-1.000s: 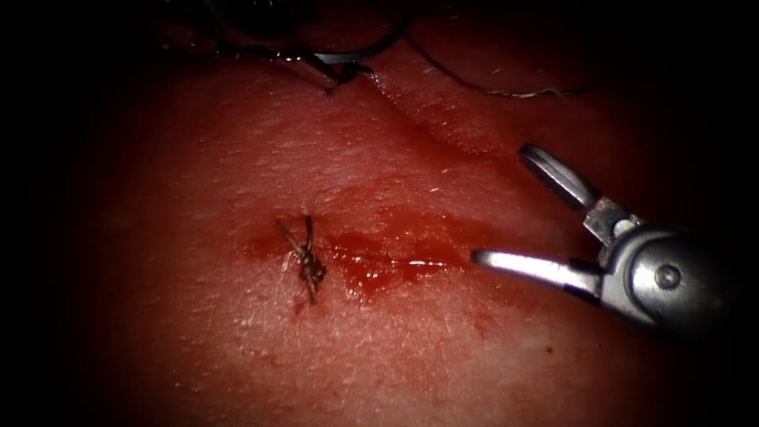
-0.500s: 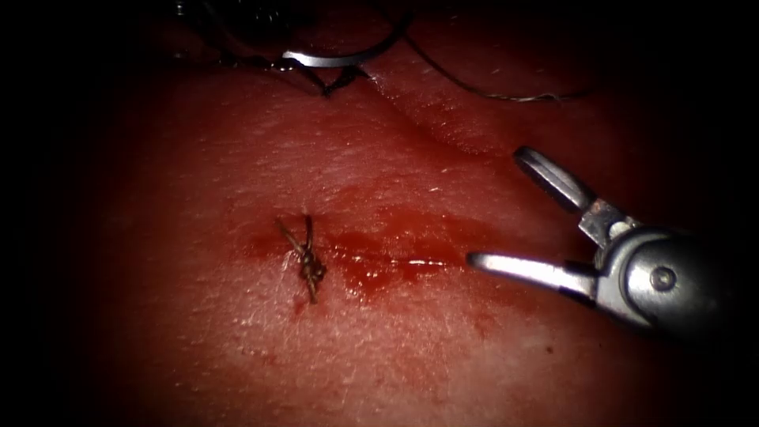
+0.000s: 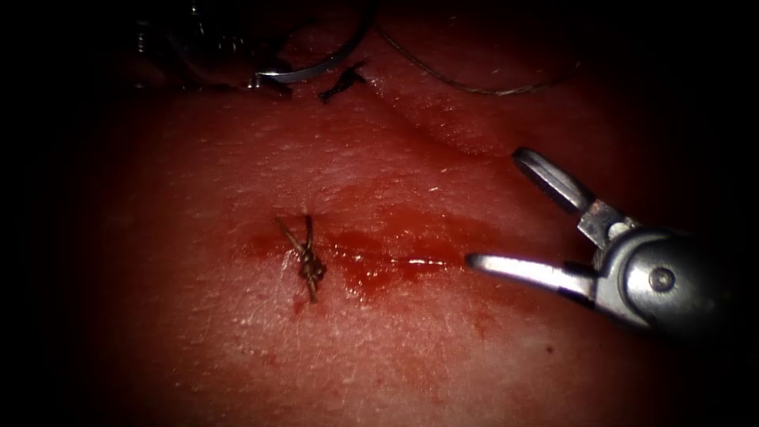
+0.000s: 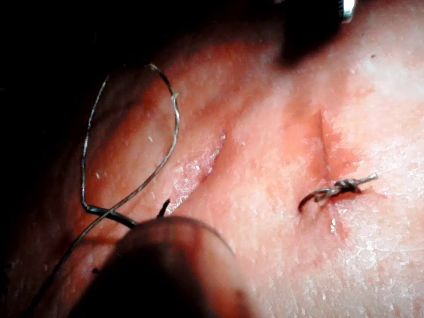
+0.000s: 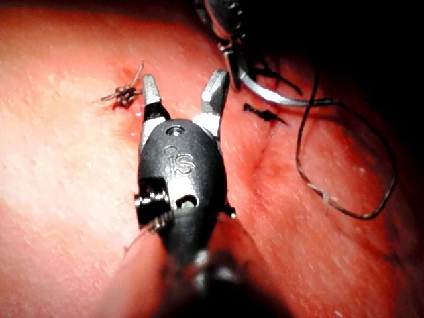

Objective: Wound Closure

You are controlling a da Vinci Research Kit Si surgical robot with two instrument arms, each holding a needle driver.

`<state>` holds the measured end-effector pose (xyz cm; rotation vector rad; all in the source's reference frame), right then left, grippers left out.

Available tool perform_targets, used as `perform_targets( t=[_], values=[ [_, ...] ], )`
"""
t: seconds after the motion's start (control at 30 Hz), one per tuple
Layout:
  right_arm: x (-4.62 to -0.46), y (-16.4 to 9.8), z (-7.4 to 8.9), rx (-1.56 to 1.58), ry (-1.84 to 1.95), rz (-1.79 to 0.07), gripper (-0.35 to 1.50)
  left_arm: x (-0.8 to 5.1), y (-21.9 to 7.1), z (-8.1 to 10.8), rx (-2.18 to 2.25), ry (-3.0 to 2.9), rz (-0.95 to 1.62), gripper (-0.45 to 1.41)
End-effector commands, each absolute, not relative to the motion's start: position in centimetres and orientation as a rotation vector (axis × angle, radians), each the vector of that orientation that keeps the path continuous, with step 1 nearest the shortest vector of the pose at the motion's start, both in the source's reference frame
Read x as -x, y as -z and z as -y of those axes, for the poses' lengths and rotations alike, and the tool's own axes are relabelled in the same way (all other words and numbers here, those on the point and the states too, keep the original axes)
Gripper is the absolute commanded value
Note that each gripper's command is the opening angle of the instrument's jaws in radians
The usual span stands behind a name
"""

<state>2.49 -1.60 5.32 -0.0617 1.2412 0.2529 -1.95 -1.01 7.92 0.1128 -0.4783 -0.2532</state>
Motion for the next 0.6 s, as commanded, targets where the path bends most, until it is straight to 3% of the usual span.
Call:
perform_targets(
  t=[0.03,0.27,0.33,0.4,0.43,0.47,0.6],
  values=[
    [-2.56,-5.35,1.57,0.063,-0.252,-1.244,1.35,2.02,-7.85,1.05,-0.105,0.261,0.489,-0.16],
    [-2.58,-5.33,1.56,-0.029,-0.458,-1.252,1.31,2.11,-7.30,1.46,-0.023,0.322,0.489,-0.01],
    [-2.59,-5.31,1.59,-0.149,-0.667,-1.230,1.06,2.23,-7.16,1.64,0.043,0.329,0.484,0.00],
    [-2.60,-5.29,1.63,-0.220,-0.808,-1.226,0.41,2.30,-7.11,1.72,0.108,0.325,0.458,0.04],
    [-2.62,-5.27,1.65,-0.282,-0.933,-1.234,-0.01,2.41,-7.08,1.78,0.191,0.322,0.441,0.09],
    [-2.64,-5.26,1.65,-0.315,-0.989,-1.232,-0.03,2.45,-7.06,1.80,0.218,0.322,0.445,0.11],
    [-2.71,-5.26,1.67,-0.383,-1.071,-1.206,0.25,2.61,-7.03,1.88,0.292,0.344,0.466,0.12]
  ],
)
